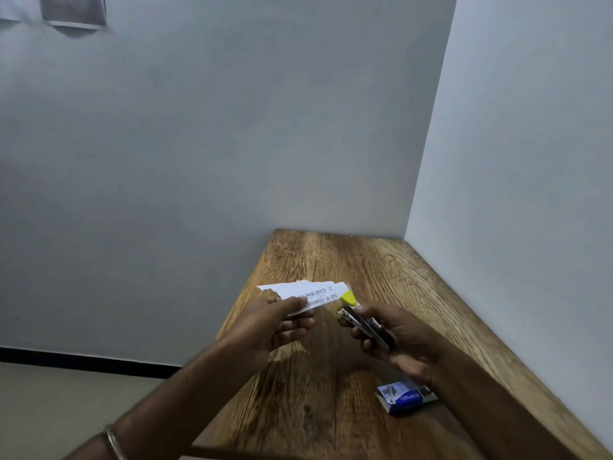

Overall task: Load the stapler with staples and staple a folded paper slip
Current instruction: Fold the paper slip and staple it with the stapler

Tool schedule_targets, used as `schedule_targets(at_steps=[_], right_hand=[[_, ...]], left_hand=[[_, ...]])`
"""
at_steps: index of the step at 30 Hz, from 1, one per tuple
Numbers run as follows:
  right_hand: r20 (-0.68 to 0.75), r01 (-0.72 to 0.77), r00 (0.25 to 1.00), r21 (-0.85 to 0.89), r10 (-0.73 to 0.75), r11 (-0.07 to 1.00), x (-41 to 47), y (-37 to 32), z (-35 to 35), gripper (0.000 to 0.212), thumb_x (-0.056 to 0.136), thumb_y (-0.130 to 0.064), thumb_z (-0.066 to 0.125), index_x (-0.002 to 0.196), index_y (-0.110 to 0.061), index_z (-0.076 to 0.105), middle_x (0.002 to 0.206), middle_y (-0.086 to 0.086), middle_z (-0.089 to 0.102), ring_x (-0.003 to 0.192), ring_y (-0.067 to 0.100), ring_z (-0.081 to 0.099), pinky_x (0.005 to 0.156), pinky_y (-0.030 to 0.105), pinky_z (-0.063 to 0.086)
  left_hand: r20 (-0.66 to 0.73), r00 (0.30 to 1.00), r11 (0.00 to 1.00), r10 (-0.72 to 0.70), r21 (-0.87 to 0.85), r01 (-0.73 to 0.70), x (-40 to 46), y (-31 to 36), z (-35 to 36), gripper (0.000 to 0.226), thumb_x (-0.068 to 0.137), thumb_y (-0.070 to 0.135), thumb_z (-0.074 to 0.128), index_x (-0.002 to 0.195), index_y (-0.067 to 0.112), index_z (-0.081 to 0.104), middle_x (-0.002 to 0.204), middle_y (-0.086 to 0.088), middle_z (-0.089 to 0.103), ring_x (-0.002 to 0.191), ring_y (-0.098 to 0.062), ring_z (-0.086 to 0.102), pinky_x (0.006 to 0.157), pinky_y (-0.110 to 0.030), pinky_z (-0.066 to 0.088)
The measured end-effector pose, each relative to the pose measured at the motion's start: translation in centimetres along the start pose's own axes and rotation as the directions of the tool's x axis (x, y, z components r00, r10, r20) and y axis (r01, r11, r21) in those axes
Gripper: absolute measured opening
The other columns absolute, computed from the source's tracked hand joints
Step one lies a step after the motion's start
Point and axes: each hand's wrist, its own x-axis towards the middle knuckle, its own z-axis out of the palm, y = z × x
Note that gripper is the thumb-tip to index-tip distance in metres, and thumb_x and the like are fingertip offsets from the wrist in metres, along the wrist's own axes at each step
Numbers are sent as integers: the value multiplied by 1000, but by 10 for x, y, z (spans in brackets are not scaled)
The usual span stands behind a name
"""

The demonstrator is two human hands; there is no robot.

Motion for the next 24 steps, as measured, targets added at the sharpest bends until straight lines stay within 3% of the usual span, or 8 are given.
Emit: schedule_targets(at_steps=[4, 6, 9, 12, 16, 24], right_hand=[[-42, 79, 995, -214, -90, 974, -6, -6, -18, 21, 84, -18, 67, 101, -15, 79, 84, 4, 74, 72, 10, 65, 63, 24, 50], [-34, 128, 989, -325, -146, 937, -10, -9, -27, 25, 80, -19, 72, 105, -20, 78, 88, -1, 77, 74, 8, 69, 64, 18, 53], [-5, 217, 968, -485, -250, 847, -17, -9, -38, 45, 69, -25, 80, 114, -21, 74, 106, -6, 77, 95, 6, 72, 72, 13, 54], [2, 257, 942, -648, -335, 718, -22, -5, -46, 41, 72, -22, 85, 111, -27, 75, 103, -12, 77, 97, 3, 71, 75, 14, 56], [-6, 263, 913, -755, -408, 601, -23, 6, -52, 38, 69, -19, 88, 104, -30, 77, 95, -15, 77, 91, 0, 71, 72, 10, 52], [29, 222, 920, -860, -391, 460, -18, 17, -53, 41, 67, -11, 88, 99, -35, 78, 91, -25, 75, 88, -9, 68, 71, 6, 49]], left_hand=[[0, 1000, 1000, -1, 3, 1, 2, -2, -7, 26, 84, 12, 74, 102, -7, 69, 89, -21, 76, 68, -20, 75, 51, -23, 58], [-2, 1000, 1000, -7, 8, 7, 1, -4, -10, 24, 84, 12, 75, 99, -7, 71, 88, -21, 76, 66, -20, 74, 51, -23, 57], [-6, 1000, 1000, -23, 18, 24, 1, -6, -13, 26, 83, 11, 75, 100, -7, 71, 87, -21, 76, 63, -19, 73, 49, -22, 56], [-3, 999, 999, -37, 27, 37, 0, -7, -16, 27, 83, 11, 74, 102, -8, 70, 83, -20, 76, 59, -18, 72, 48, -22, 56], [-8, 999, 999, -39, 29, 40, -1, -6, -16, 27, 83, 11, 74, 102, -7, 71, 80, -17, 75, 57, -15, 70, 47, -21, 56], [-31, 999, 998, -39, 47, 41, -4, -5, -18, 28, 83, 11, 75, 102, -9, 70, 77, -17, 74, 53, -15, 67, 46, -22, 55]])
